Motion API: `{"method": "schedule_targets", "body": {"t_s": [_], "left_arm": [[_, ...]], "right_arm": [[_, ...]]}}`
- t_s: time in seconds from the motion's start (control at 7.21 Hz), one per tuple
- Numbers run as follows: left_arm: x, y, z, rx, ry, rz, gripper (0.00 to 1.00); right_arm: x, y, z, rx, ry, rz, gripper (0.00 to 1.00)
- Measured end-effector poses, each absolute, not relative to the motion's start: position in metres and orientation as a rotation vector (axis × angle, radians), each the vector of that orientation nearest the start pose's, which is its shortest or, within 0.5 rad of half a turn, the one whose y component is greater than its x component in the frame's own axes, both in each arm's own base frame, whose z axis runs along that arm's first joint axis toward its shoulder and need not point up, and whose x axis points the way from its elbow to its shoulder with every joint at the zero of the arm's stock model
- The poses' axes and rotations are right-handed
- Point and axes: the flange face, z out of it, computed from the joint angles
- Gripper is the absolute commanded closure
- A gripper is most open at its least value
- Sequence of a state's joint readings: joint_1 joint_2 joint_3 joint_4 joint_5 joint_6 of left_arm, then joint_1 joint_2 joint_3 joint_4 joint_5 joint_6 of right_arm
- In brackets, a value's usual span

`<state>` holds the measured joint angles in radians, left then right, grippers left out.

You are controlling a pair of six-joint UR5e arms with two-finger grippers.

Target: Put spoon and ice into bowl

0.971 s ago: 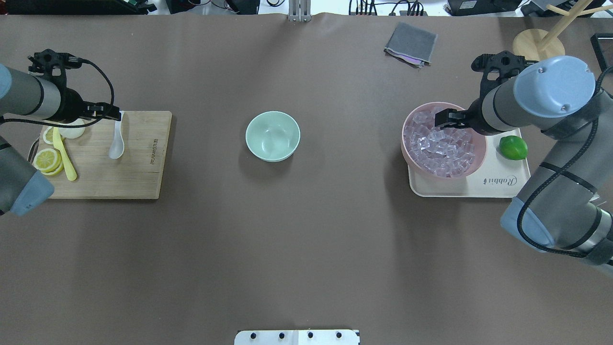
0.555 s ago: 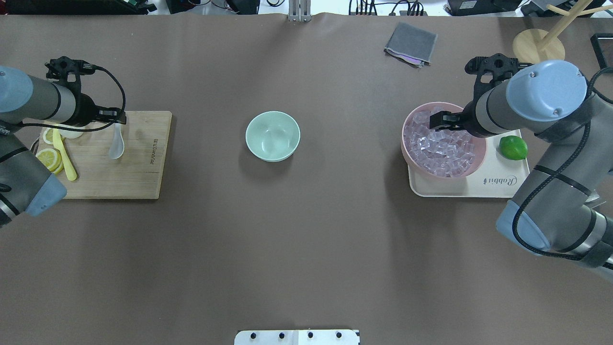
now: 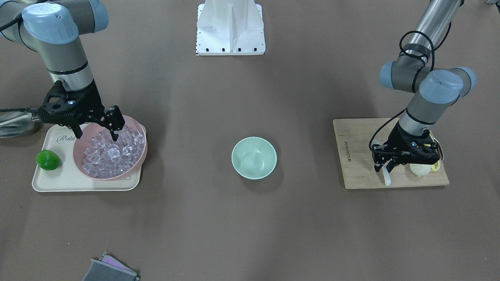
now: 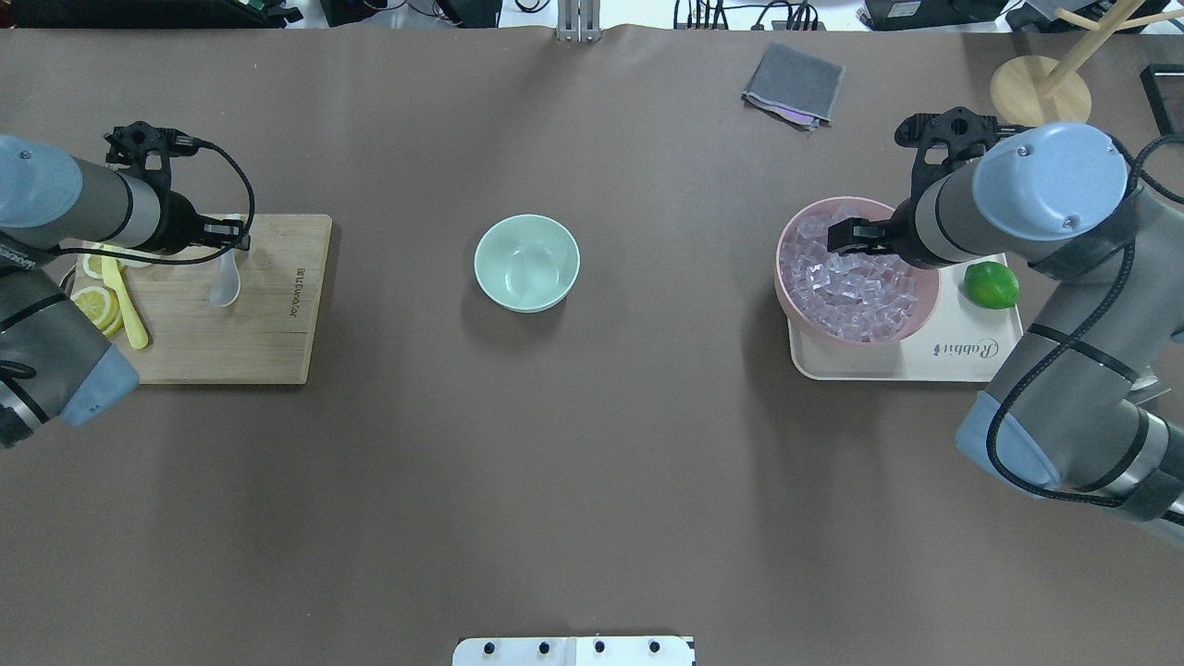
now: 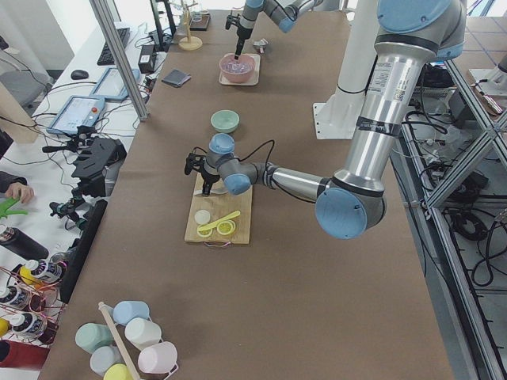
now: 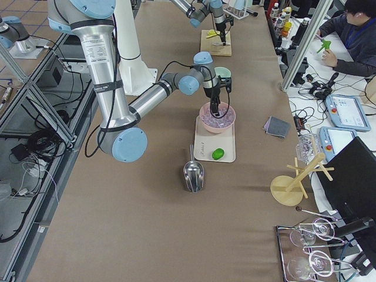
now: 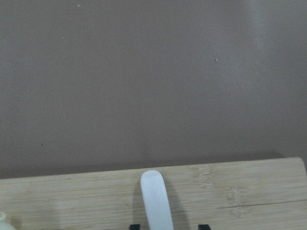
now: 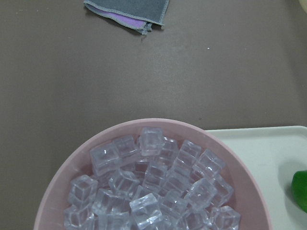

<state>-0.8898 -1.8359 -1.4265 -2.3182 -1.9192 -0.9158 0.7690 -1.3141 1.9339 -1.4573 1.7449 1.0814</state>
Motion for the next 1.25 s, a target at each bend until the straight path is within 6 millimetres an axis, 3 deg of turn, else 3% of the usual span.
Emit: {"method": "schedule_targets", "body": {"t_s": [0.28, 0.55, 0.83, 1.11, 1.25], "left_arm": [[0.323, -0.555, 0.503, 0.384, 0.863, -0.061, 1.00], [0.323, -0.553, 0.473, 0.392, 0.925, -0.117, 1.00], [0.342, -0.548, 0.407, 0.347, 1.060, -0.270, 1.00], [0.398, -0.528, 0.332, 0.338, 1.175, -0.386, 1.00], [0.428, -0.517, 0.295, 0.344, 1.226, -0.439, 1.00]], "right_arm": [[-0.327, -0.477, 0.352, 0.298, -0.690, 0.202, 0.00], [-0.329, -0.476, 0.352, 0.298, -0.690, 0.204, 0.00], [-0.337, -0.473, 0.356, 0.303, -0.676, 0.212, 0.01], [-0.340, -0.473, 0.361, 0.299, -0.663, 0.222, 0.05], [-0.344, -0.473, 0.362, 0.305, -0.656, 0.226, 0.17]]}}
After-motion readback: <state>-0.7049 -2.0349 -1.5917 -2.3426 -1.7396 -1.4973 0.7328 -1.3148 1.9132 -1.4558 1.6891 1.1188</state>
